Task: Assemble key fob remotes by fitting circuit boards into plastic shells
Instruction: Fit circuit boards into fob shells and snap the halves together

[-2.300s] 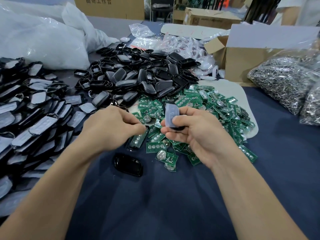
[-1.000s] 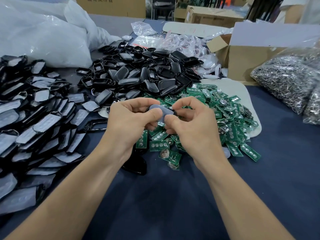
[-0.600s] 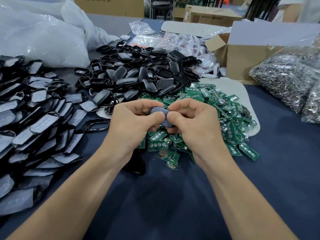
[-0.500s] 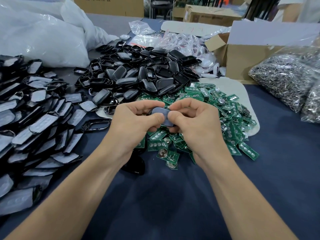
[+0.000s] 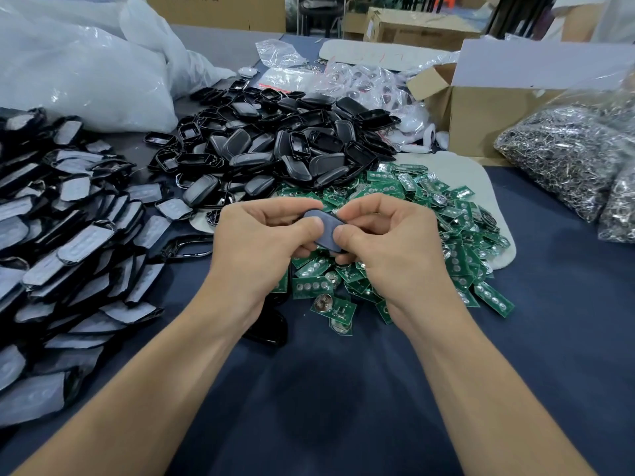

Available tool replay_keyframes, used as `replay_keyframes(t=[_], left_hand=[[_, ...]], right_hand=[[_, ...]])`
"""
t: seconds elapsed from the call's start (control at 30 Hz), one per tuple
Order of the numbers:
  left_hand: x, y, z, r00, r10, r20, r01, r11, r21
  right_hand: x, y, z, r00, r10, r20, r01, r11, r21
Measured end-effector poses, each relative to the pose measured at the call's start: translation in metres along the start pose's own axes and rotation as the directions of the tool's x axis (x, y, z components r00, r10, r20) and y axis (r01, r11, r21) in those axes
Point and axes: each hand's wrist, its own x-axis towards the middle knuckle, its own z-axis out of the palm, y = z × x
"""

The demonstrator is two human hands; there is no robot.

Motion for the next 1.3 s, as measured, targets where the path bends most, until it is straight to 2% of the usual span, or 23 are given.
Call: replay_keyframes(t=[0.07,0.2,0.27,0.43,0.53,0.63,0.73,0.83,0.97,1.03,1.2,1.3], left_hand=[[0.001,0.000,0.000,1.000,-0.002,0.003,0.002,1.000,-0.004],[0.004,0.001,-0.006,1.000,0.029,0.003,-0.029,0.996,0.086],[0.003,0.001,-0.006,0.999,0.051,-0.005,-0.050,0.991,0.128],[0.001,0.002,-0.004,0.998,-0.011,0.063,0.006,0.998,0.066],[0.003,0.002,-0.006,0.998,-0.056,0.034,0.054,0.997,0.052],[0.005,0.005,-0.010,0.996,-0.071,0.046,0.069,0.997,0.041],[0.006,0.010,-0.017,0.976,-0.066,0.205,0.079,0.995,-0.054],[0.009,0.012,-0.026,0.945,-0.053,0.321,0.089,0.991,-0.097],[0.012,0.012,-0.034,0.896,-0.050,0.442,0.118,0.984,-0.130],[0.013,0.011,-0.036,0.883,-0.054,0.465,0.139,0.979,-0.149],[0.015,0.009,-0.037,0.883,-0.099,0.459,0.136,0.990,-0.048],[0.014,0.008,-0.035,0.863,-0.097,0.496,0.161,0.983,-0.087]], right_hand=[[0.000,-0.001,-0.001,1.000,0.011,-0.013,-0.012,1.000,-0.010],[0.000,-0.003,0.000,0.993,0.065,0.101,-0.057,0.995,-0.080],[-0.001,-0.002,0.000,0.993,0.065,0.098,-0.053,0.992,-0.119],[0.000,-0.001,0.000,0.998,0.066,0.010,-0.066,0.998,0.006],[-0.001,-0.002,0.001,0.987,0.131,0.093,-0.133,0.991,0.023],[0.000,-0.007,-0.002,0.944,0.250,0.215,-0.282,0.950,0.133],[0.002,-0.012,-0.011,0.850,0.335,0.408,-0.456,0.854,0.250],[0.000,-0.014,-0.016,0.763,0.307,0.569,-0.524,0.809,0.267],[-0.003,-0.011,-0.015,0.680,0.251,0.689,-0.555,0.791,0.259],[-0.003,-0.010,-0.014,0.670,0.221,0.709,-0.561,0.776,0.289],[-0.001,-0.004,-0.010,0.685,0.199,0.701,-0.581,0.730,0.361],[-0.002,0.000,-0.007,0.681,0.203,0.704,-0.603,0.701,0.382]])
